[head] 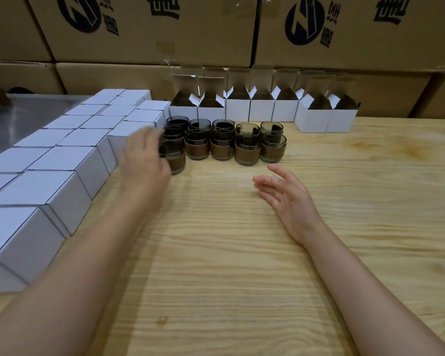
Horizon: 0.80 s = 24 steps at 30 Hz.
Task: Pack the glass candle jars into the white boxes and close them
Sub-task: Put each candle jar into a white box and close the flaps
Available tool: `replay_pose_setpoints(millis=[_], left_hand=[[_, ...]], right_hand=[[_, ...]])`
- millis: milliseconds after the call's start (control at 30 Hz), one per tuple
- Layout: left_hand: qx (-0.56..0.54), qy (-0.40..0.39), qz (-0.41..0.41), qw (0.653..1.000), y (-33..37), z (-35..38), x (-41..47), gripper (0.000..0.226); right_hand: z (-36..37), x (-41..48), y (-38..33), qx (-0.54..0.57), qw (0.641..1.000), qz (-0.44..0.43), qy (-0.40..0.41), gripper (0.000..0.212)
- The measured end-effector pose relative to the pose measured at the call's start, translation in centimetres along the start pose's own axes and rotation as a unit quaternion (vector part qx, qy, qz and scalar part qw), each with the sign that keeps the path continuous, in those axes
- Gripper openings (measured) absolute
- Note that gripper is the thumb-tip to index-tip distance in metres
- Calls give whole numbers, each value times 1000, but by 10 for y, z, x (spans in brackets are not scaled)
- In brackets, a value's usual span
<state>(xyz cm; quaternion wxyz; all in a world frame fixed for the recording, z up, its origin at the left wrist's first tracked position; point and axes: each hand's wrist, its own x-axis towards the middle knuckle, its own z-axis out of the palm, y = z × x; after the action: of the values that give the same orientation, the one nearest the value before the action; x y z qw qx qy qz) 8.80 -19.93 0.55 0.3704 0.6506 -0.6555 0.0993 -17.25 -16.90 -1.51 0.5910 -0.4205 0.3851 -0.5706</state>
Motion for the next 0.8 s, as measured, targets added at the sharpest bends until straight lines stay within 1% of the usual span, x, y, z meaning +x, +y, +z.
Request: replay_pose_setpoints(millis=[67, 133, 200, 333, 433, 533, 600, 633, 700, 800], left_hand=[[-40, -27, 26, 999, 30, 9, -20, 34], [-72, -74, 4, 995, 53, 19, -39, 23], [-87, -111, -13, 990, 61, 30, -51, 22], [-60, -168, 27, 984, 53, 42, -51, 25], [-57, -182, 20, 981, 53, 43, -45, 28], [-53, -183, 20, 982, 53, 47, -45, 28], [-50, -180, 25, 982, 52, 48, -46, 28], [-47, -178, 28, 983, 52, 49, -46, 28], [-40, -178, 30, 983, 53, 49, -46, 28], [-44, -176, 25, 983, 53, 49, -47, 27]], right_hand=[[0, 0, 0, -6, 1000, 2, 3, 26], [1, 0, 0, -10, 1000, 2, 2, 25], [1, 0, 0, -14, 1000, 0, -1, 24], [1, 0, 3, -47, 999, -13, -2, 25], [5, -2, 7, -117, 992, -44, 0, 23], [14, 2, 4, -201, 973, -112, 7, 22], [25, 18, -8, -262, 953, -152, -2, 19], [32, 32, -16, -308, 936, -168, -9, 17], [49, 69, -28, -417, 889, -190, -17, 19], [75, 133, -35, -561, 808, -176, -41, 39]])
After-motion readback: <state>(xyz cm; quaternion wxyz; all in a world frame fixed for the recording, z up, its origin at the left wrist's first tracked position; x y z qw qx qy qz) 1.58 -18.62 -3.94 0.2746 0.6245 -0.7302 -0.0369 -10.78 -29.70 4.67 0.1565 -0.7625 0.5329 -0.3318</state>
